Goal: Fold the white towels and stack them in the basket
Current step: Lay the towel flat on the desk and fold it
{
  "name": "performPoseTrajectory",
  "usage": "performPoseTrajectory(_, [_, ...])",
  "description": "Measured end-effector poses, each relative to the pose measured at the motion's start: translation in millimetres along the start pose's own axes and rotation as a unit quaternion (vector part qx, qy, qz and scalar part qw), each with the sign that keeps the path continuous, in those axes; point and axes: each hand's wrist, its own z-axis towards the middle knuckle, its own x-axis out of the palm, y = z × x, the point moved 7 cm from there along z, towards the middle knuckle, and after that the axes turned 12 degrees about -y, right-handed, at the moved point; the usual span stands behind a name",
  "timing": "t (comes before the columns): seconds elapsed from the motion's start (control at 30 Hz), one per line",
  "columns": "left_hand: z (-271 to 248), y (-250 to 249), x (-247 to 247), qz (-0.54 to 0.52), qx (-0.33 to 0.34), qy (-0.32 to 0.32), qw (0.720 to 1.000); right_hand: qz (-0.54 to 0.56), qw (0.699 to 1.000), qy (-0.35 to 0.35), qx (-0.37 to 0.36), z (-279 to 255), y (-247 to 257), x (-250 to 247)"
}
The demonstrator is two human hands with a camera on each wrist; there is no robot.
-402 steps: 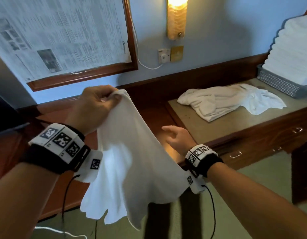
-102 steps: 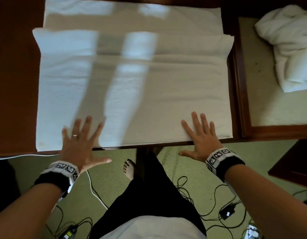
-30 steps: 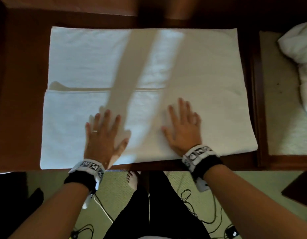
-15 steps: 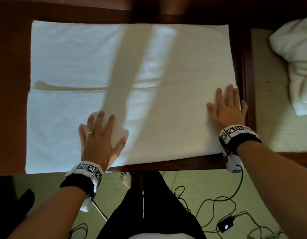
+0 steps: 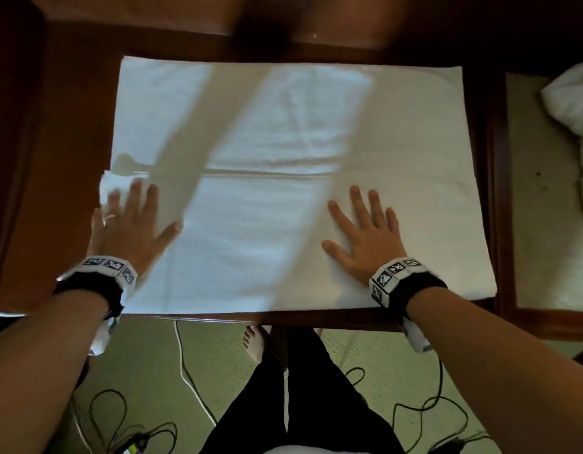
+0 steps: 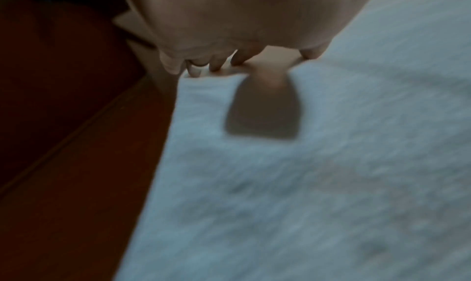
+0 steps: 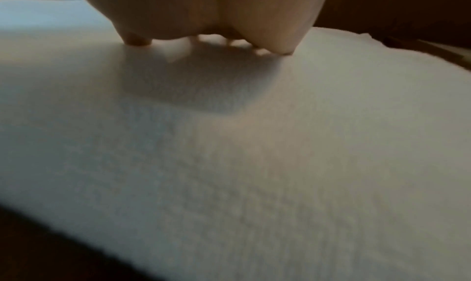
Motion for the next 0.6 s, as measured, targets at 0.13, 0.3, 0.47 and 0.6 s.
performPoseTrajectory(0.13, [-4.0, -18.6, -18.5, 0.001, 0.035, 0.004, 0.999, 0.002, 0.999, 0.04, 0.012, 0.8, 2.8, -3.4])
performPoseTrajectory(0.3, [-26.3, -73.0, -14.0, -0.041, 0.029, 0.036, 0.998, 0.017, 0.991, 0.126, 0.043, 1.8, 9.3, -14.0])
performPoseTrajectory(0.47, [-19.1, -75.1, -39.1, -0.049, 0.006, 0.091, 0.995, 0.082, 0.981, 0.151, 0.089, 0.6, 12.6, -33.7])
performPoseTrajectory(0.6, [10.4, -70.2, -60.5, -0.075, -0.006, 0.118, 0.99, 0.146, 0.975, 0.059, 0.156, 12.2, -4.7, -55.2])
